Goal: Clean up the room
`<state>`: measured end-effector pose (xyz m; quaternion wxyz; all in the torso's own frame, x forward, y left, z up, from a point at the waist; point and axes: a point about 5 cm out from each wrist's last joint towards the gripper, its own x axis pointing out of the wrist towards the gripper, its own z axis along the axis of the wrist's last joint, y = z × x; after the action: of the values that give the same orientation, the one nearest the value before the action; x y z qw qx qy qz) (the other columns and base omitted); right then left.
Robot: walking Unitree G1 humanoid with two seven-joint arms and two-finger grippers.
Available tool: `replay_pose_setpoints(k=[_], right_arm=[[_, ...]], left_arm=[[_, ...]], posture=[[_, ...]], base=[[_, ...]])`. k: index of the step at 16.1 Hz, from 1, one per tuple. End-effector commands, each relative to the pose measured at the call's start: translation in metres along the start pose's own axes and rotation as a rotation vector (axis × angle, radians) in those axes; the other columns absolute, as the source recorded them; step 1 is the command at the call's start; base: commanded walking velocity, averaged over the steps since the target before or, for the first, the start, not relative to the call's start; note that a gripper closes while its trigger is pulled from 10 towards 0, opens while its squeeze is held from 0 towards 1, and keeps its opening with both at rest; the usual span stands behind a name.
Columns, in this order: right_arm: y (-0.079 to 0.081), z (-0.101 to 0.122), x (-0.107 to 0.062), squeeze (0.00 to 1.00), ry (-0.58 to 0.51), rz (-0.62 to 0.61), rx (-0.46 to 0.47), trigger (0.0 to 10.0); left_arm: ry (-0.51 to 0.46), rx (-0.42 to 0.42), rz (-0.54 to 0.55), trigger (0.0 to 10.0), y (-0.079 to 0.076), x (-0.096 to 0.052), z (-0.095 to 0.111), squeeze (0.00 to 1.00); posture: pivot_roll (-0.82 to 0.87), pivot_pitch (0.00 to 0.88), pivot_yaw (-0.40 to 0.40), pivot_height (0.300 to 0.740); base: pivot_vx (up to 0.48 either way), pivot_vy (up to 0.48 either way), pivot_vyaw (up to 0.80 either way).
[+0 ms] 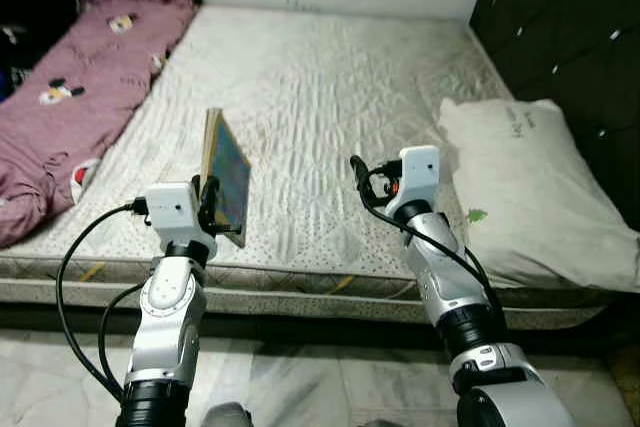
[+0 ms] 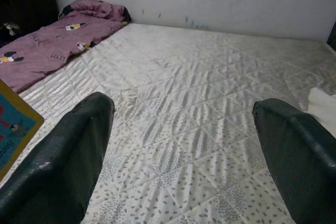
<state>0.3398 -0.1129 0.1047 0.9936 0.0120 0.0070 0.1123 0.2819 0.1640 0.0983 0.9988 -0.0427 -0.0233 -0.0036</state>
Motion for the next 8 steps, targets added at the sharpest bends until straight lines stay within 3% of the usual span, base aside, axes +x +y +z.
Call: replay_pose_setpoints(k=[1,8], right_arm=[[-0.0027,-0.0006,0.0000,0.00,-0.001,-0.018,-0.005,10.0],[-0.0051,-0.0047,-0.0039,0.00,0.005,-0.035,-0.007,10.0]], left_arm=[[-0.057,0.005,-0.014,10.0,-0.0006,0.0021,0.0112,0.00],[-0.040,0.016,-0.019,10.0,-0.0019,0.0010,0.0082,0.00]], posture=[[-0.05,0.000,-0.032,0.740],[-0.05,0.000,-0.031,0.740]], base=[[0.259,0.000,0.00],[0.280,0.000,0.00]])
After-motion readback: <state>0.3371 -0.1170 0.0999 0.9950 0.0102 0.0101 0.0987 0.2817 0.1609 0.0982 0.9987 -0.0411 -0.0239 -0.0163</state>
